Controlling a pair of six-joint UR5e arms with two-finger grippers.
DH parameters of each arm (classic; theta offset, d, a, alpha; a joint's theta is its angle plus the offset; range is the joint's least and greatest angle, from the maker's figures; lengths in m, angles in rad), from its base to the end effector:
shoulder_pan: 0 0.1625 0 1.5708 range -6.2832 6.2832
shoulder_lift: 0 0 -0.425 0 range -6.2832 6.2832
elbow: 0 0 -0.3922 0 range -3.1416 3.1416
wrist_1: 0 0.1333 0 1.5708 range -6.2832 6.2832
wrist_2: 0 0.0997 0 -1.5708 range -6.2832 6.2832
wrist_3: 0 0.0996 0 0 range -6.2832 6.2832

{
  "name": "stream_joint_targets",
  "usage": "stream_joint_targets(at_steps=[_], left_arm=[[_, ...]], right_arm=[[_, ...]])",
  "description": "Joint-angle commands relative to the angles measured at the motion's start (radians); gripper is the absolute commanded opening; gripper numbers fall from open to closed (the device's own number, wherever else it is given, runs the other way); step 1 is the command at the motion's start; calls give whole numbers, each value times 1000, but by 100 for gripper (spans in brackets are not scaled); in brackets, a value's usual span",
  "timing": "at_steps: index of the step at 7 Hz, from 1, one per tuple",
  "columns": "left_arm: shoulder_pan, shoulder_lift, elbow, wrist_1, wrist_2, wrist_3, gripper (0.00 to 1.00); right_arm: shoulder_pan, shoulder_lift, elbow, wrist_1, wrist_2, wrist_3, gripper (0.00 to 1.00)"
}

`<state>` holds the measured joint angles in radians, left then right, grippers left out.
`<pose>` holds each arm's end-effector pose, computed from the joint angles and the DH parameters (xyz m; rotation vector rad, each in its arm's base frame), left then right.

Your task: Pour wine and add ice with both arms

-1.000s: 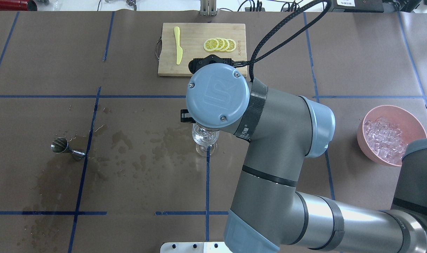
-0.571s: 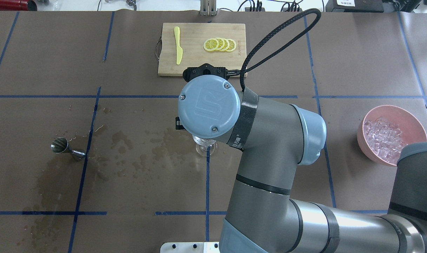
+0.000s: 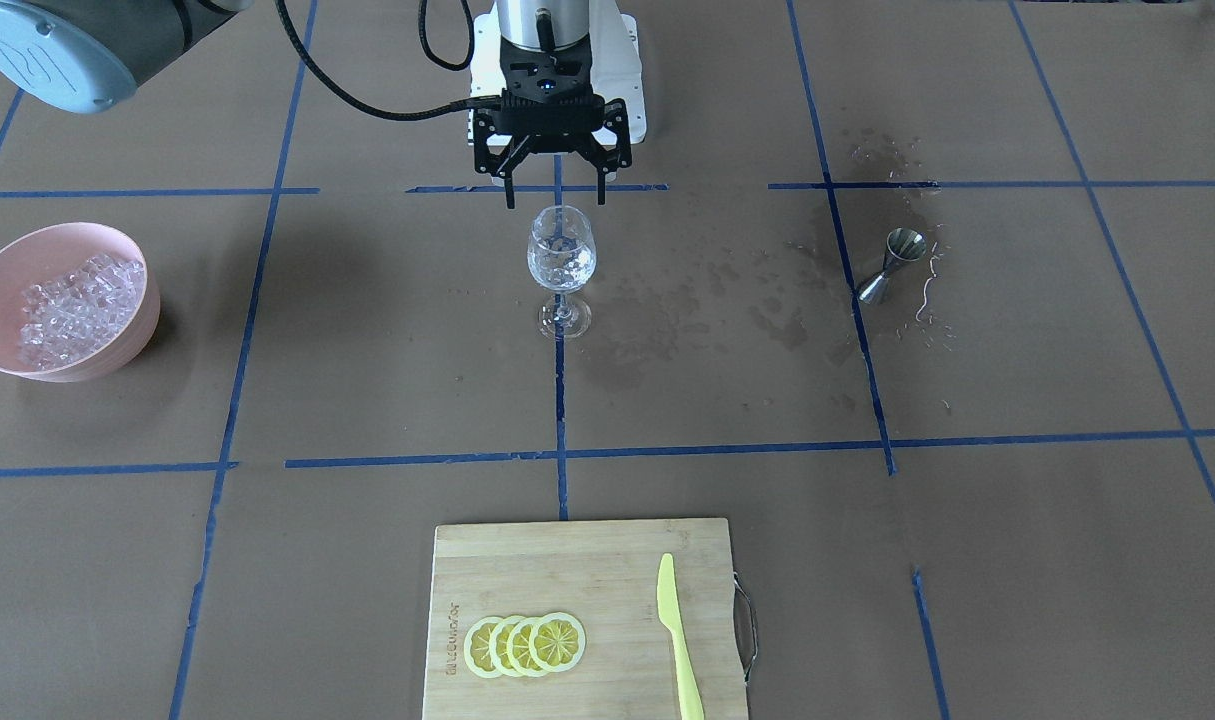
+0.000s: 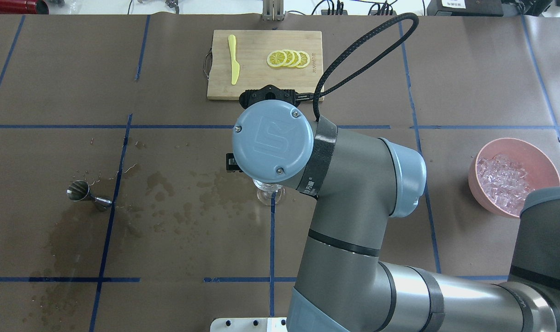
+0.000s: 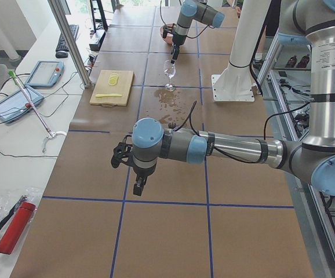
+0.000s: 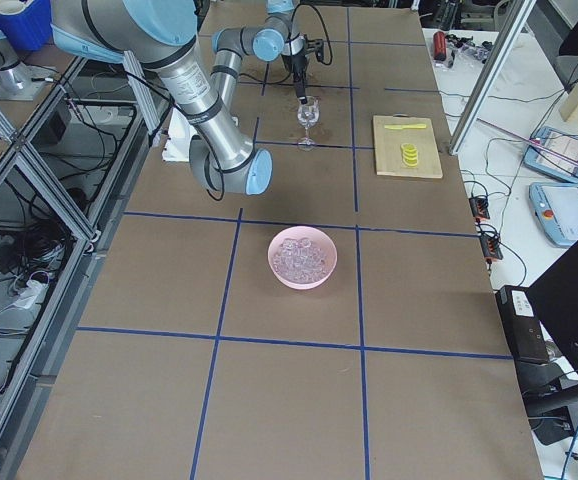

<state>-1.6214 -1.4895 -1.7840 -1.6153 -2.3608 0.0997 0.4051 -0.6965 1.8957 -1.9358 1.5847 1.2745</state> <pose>-0.0860 -0.4610 0.5860 0.2259 0.7734 0.1161 -0.5079 -0.3613 0.0628 0.2744 -0.7882 0.0966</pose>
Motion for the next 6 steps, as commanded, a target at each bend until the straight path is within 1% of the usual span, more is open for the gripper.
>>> stream_joint_targets(at_steps=[1, 3, 4, 5, 6], left_arm=[[0, -1, -2, 0, 0, 0, 100], [0, -1, -3, 2, 0, 0, 100], [0, 0, -2, 2, -1, 0, 100], [0, 0, -2, 2, -5, 0, 100], [0, 2, -2, 2, -5, 0, 100]], right_arm=[[4, -1, 8, 0, 3, -3, 100], [47, -12, 26, -20, 20, -21, 100], [93, -58, 84, -40, 64, -65, 100], [156, -146, 167, -40, 128, -154, 100], [229, -212, 213, -40, 183, -241, 100]])
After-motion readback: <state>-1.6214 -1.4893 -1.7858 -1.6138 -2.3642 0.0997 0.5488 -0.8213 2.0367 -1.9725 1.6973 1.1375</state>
